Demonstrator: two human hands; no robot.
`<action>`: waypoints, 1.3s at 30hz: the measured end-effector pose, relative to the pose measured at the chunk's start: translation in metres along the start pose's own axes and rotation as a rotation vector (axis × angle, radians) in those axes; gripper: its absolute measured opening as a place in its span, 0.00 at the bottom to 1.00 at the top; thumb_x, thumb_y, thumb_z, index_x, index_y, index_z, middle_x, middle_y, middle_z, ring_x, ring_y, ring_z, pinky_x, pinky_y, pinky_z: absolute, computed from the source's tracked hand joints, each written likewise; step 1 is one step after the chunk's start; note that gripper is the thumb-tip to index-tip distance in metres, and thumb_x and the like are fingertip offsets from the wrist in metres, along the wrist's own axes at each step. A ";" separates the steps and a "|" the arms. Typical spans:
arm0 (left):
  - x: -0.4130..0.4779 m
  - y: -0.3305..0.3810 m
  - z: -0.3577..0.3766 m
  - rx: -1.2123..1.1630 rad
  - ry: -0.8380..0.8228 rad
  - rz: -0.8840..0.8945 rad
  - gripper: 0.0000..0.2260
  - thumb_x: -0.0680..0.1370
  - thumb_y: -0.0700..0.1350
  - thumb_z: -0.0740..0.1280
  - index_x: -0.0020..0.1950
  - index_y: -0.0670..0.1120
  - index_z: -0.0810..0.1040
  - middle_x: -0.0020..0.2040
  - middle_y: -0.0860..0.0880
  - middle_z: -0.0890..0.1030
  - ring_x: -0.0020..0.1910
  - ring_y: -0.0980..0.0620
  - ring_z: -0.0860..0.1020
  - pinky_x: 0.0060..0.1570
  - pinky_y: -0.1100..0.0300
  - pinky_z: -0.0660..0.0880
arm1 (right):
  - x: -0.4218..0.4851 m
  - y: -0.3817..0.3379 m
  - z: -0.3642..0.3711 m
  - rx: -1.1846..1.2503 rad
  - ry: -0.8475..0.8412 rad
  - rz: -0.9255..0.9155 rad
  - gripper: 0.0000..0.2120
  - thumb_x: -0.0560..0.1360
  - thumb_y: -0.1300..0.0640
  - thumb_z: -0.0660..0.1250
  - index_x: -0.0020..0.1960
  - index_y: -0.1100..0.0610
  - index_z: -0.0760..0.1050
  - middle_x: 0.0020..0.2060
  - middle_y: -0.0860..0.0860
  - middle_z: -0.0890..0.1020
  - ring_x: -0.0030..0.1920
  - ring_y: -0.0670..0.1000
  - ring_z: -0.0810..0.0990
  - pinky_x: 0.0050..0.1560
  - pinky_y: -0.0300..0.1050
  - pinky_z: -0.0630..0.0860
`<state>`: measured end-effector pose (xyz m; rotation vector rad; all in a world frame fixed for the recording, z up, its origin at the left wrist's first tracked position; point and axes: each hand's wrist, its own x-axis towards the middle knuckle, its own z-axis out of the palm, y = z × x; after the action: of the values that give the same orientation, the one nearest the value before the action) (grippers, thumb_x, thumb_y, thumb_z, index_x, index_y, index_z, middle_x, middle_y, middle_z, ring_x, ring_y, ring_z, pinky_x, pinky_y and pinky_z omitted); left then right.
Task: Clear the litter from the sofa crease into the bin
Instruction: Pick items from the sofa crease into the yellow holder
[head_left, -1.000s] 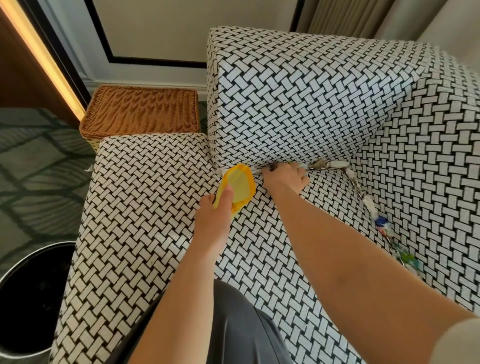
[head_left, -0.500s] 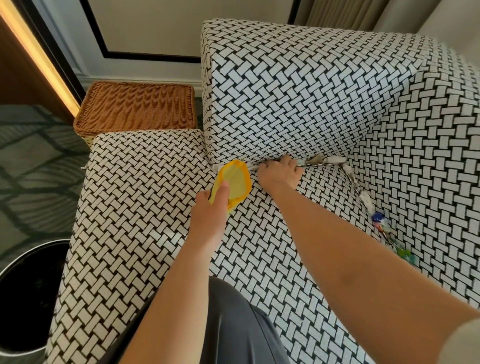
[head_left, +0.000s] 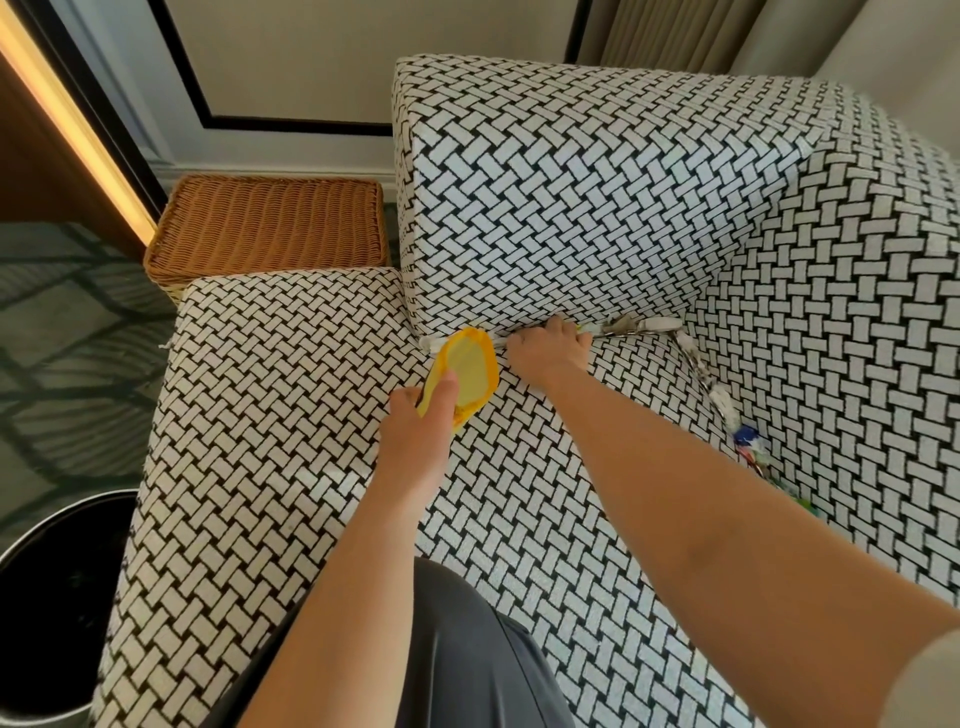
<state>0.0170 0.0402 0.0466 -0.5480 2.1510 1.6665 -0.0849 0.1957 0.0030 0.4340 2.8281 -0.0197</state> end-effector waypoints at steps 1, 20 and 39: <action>0.000 0.000 0.000 0.004 -0.003 -0.003 0.24 0.78 0.61 0.56 0.68 0.47 0.62 0.58 0.47 0.68 0.50 0.49 0.69 0.50 0.51 0.72 | 0.001 0.000 -0.001 0.004 -0.013 0.005 0.25 0.79 0.49 0.44 0.71 0.57 0.62 0.73 0.59 0.58 0.72 0.58 0.57 0.70 0.56 0.52; 0.001 0.000 -0.002 -0.020 -0.035 -0.038 0.25 0.77 0.60 0.57 0.69 0.48 0.62 0.58 0.47 0.67 0.51 0.48 0.68 0.53 0.49 0.72 | 0.009 -0.012 -0.001 0.052 -0.098 0.096 0.33 0.77 0.39 0.44 0.74 0.58 0.57 0.74 0.57 0.56 0.74 0.58 0.52 0.71 0.55 0.47; 0.001 0.001 -0.006 -0.042 -0.033 -0.051 0.25 0.77 0.60 0.57 0.68 0.48 0.63 0.56 0.49 0.68 0.49 0.51 0.68 0.57 0.49 0.72 | 0.010 0.000 0.018 0.367 0.194 -0.027 0.17 0.75 0.43 0.59 0.52 0.54 0.77 0.56 0.55 0.77 0.63 0.57 0.67 0.65 0.54 0.60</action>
<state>0.0154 0.0349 0.0481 -0.5789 2.0660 1.6847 -0.0891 0.1975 -0.0170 0.4984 3.0246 -0.5357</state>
